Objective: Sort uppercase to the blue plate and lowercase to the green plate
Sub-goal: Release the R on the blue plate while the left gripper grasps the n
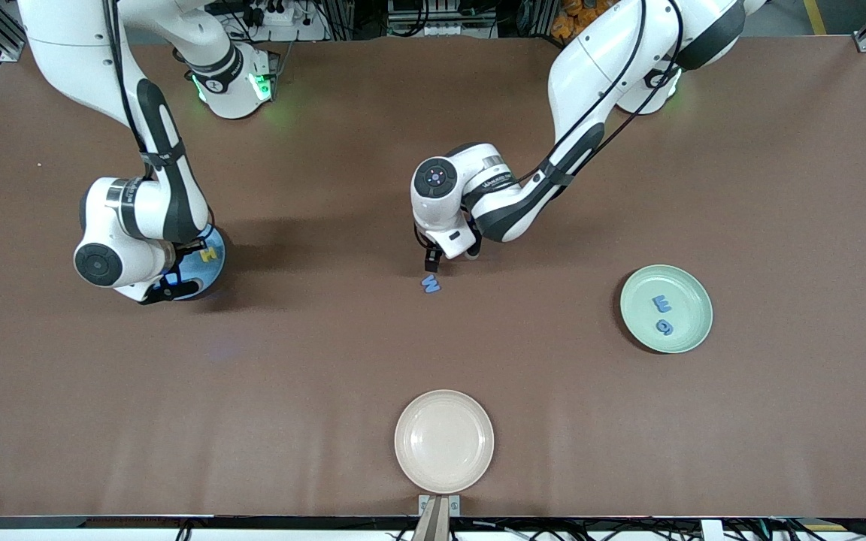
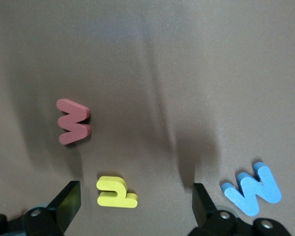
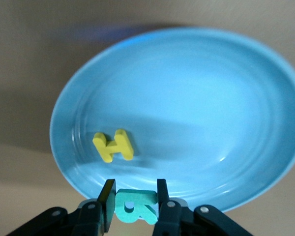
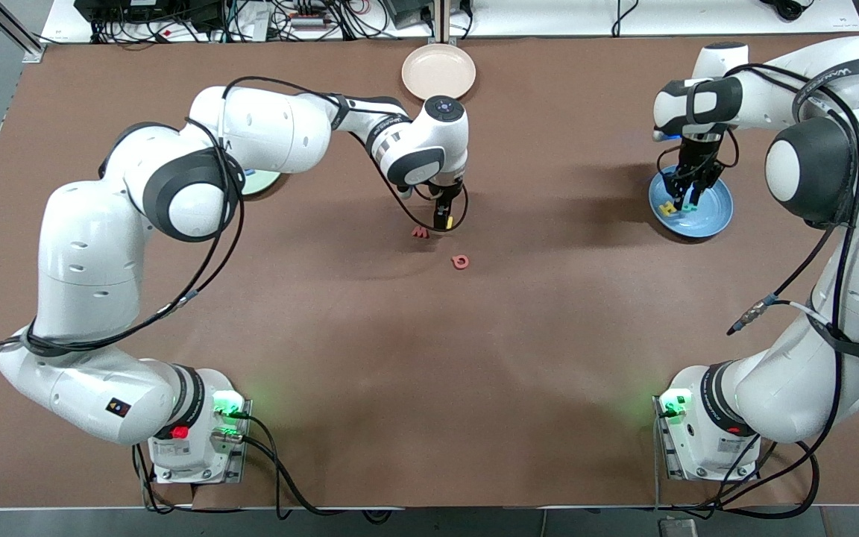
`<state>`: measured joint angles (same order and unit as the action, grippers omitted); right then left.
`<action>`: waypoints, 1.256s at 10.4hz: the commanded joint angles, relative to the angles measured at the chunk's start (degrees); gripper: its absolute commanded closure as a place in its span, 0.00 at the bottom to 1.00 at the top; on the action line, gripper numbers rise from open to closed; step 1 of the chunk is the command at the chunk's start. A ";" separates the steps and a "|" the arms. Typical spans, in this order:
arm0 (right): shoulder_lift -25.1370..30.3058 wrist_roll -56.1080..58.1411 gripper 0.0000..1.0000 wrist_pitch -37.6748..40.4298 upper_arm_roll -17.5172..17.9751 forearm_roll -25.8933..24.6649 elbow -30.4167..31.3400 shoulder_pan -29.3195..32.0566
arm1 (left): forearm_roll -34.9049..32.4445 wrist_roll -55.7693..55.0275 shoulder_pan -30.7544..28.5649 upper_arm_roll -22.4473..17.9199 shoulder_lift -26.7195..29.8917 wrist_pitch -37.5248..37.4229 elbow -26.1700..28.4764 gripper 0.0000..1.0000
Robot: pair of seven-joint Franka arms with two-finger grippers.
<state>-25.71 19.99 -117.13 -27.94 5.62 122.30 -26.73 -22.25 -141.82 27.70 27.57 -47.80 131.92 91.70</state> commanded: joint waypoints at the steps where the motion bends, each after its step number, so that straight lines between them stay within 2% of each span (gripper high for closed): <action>1: 1.72 3.38 0.51 -0.47 -0.97 2.45 2.50 0.45 | 1.68 -1.01 1.39 -0.67 -0.27 -0.79 -1.26 0.00; 2: 1.63 3.39 0.35 -0.65 -0.97 2.46 2.24 0.45 | 1.68 -1.01 1.74 -0.67 -0.27 -0.70 -1.18 0.00; 3: 1.71 3.30 0.15 -0.47 -0.97 2.46 2.06 0.37 | 1.59 -1.27 2.09 -0.67 -0.27 -0.44 -1.00 0.00; 6: 2.59 2.08 0.15 1.80 -0.88 2.55 0.23 -0.07 | 1.42 -1.36 2.10 -0.76 -0.36 -0.26 -0.65 0.00; 8: 4.34 -3.35 0.15 3.74 0.34 2.55 -1.62 -0.86 | 0.98 -1.36 2.01 -0.85 -1.15 0.00 -0.65 0.00; 11: 6.02 -11.96 0.19 4.97 6.30 2.55 -4.60 -0.86 | 0.80 -1.36 2.01 -1.20 -1.50 0.44 -0.56 0.00; 12: 6.11 -15.13 0.22 6.54 8.41 2.55 -5.75 -1.04 | 0.80 -1.36 2.01 -1.20 -1.50 0.44 -0.56 0.00; 13: 6.98 -18.20 0.30 7.08 10.35 2.55 -5.93 -1.47 | 0.89 -1.45 2.10 -1.20 -1.50 0.44 -0.65 0.00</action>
<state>-20.34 5.88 -111.52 -19.98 7.73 116.68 -28.06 -22.07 -142.34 29.04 27.01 -48.93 132.18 91.61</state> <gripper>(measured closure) 0.216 0.000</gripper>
